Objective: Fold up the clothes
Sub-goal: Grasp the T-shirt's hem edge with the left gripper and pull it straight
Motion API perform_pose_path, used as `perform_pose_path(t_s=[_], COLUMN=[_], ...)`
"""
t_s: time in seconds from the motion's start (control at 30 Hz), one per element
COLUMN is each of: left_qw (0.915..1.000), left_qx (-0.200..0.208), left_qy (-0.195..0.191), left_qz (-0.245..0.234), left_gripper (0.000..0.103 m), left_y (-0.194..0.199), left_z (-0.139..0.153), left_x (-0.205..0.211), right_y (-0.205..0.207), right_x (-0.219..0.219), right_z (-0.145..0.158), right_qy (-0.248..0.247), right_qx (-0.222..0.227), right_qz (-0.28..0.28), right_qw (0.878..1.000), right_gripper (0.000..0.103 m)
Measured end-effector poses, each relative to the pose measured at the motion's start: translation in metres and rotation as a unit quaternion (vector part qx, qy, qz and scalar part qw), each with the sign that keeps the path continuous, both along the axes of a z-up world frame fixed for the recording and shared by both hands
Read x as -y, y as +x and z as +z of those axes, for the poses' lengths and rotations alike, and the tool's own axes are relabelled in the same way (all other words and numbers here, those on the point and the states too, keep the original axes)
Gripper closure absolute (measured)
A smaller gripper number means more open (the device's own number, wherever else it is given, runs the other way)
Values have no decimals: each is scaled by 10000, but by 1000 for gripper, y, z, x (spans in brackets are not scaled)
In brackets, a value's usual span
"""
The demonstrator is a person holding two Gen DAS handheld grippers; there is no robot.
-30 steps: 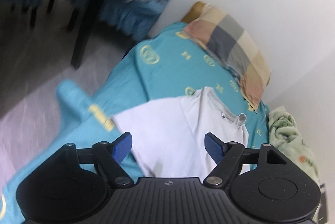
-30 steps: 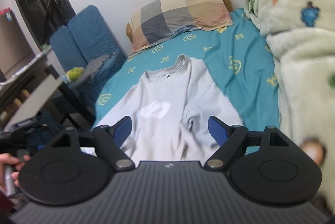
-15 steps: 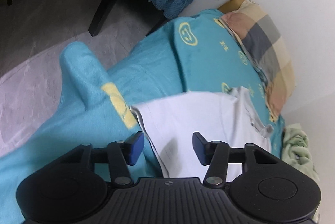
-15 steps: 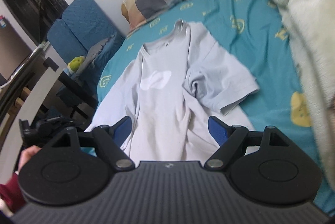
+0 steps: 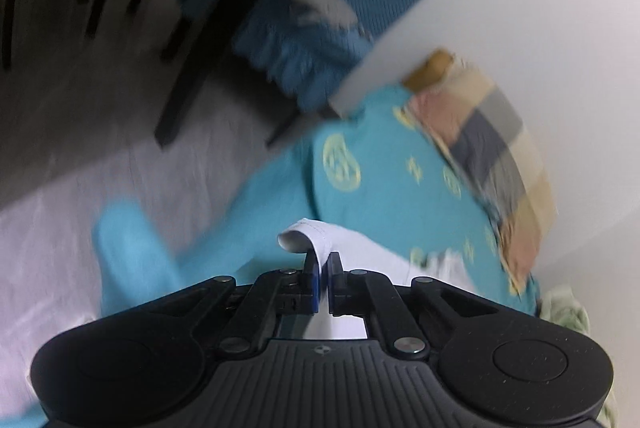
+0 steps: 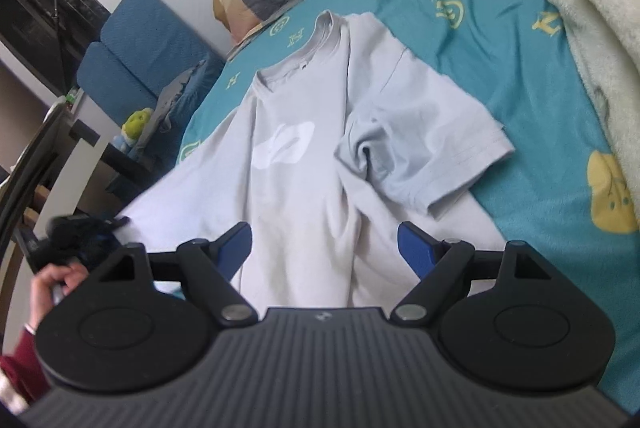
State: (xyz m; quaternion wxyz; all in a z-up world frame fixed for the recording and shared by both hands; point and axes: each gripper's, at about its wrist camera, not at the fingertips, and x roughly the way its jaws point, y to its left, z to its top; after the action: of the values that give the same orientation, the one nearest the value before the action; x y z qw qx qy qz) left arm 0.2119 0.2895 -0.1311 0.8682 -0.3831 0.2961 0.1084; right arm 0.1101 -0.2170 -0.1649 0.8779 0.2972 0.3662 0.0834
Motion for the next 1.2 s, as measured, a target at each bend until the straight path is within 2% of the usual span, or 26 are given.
perform_pose_path(t_s=[0.1, 0.2, 0.27, 0.33, 0.4, 0.47, 0.53, 0.63, 0.77, 0.87, 0.93, 0.97, 1.07, 1.13, 1.2], left_qw=[9987, 9953, 9920, 9909, 9915, 9932, 9945, 9961, 9943, 9859, 9778, 9758, 9775, 9786, 9788], left_qx=[-97, -361, -696, -845, -897, -914, -924, -835, -808, -964, -1280, -1266, -1221, -1202, -1208], left_qy=[462, 816, 987, 994, 876, 635, 401, 26, -637, -1353, -1657, -1782, -1713, -1660, -1639], left_qz=[188, 374, 379, 338, 343, 328, 292, 277, 272, 195, 44, -34, -154, -172, -209], left_gripper=[99, 99, 99, 98, 96, 79, 71, 58, 54, 53, 54, 54, 55, 59, 79], left_y=[34, 71, 92, 103, 104, 94, 80, 40, -17, -52, -57, -58, -52, -47, -41], left_z=[16, 18, 8, -6, -19, -28, -34, -35, -37, -49, -54, -56, -57, -62, -69], left_x=[-19, -36, -39, -39, -39, -41, -42, -41, -34, -18, -5, -1, 10, 15, 17], right_y=[5, 13, 21, 27, 32, 34, 35, 32, 24, 17, 10, 6, 0, -1, 1], right_x=[1, 1, 0, -2, -3, -4, -4, -4, -4, -4, -4, -3, -4, -5, -8], right_z=[-2, -8, -12, -16, -20, -22, -22, -16, -7, 0, 4, 6, 8, 9, 8], right_qy=[-138, -215, -323, -456, -479, -485, -492, -490, -412, -313, -232, -189, -153, -166, -192], right_qx=[38, 10, 37, 45, 36, 16, 38, 149, 275, 334, 355, 364, 389, 395, 388], right_qz=[-8, -17, 3, 16, 54, 85, 100, 85, 91, 119, 132, 142, 175, 196, 228], right_qw=[9999, 9998, 9995, 9989, 9988, 9988, 9987, 9987, 9987, 9989, 9990, 9991, 9990, 9989, 9988], right_gripper=[21, 21, 21, 21, 21, 21, 21, 21, 21, 21, 21, 21, 21, 21, 21])
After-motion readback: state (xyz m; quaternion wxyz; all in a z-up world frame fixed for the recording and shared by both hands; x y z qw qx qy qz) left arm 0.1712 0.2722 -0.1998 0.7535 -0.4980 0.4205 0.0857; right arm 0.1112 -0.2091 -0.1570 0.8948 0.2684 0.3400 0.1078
